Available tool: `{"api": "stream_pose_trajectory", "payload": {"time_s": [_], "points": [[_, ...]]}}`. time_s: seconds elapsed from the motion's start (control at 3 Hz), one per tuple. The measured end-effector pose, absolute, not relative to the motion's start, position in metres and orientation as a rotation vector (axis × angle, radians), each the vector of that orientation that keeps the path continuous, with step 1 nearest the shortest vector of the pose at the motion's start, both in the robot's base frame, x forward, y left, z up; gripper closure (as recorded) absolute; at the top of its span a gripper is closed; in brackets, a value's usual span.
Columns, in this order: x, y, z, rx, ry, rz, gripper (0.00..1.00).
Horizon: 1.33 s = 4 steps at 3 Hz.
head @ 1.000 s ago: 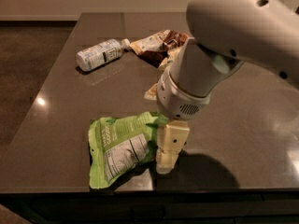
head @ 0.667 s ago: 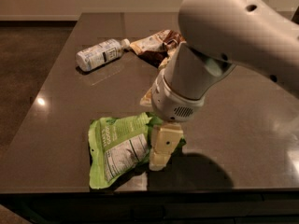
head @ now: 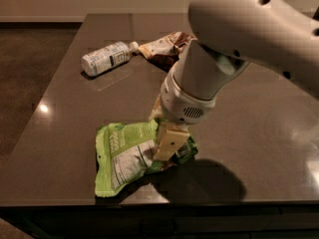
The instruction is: Move green rice chip bag near brown chip bag
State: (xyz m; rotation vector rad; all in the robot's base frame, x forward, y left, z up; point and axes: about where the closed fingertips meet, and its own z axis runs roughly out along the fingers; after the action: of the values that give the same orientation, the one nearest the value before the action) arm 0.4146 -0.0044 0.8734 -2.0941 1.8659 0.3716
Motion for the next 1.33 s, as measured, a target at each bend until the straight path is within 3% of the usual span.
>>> {"api": "stream_pose_trajectory", "payload": {"time_s": [0.33,0.67,1.33], "points": [[0.440,-0.025,0.887,-2.004,1.923,0.323,0.84],[0.473,-0.059,0.907,-1.884,1.990,0.236,1.00],[0.536,-0.121,0.924,-1.746,2.086,0.075,1.00]]}}
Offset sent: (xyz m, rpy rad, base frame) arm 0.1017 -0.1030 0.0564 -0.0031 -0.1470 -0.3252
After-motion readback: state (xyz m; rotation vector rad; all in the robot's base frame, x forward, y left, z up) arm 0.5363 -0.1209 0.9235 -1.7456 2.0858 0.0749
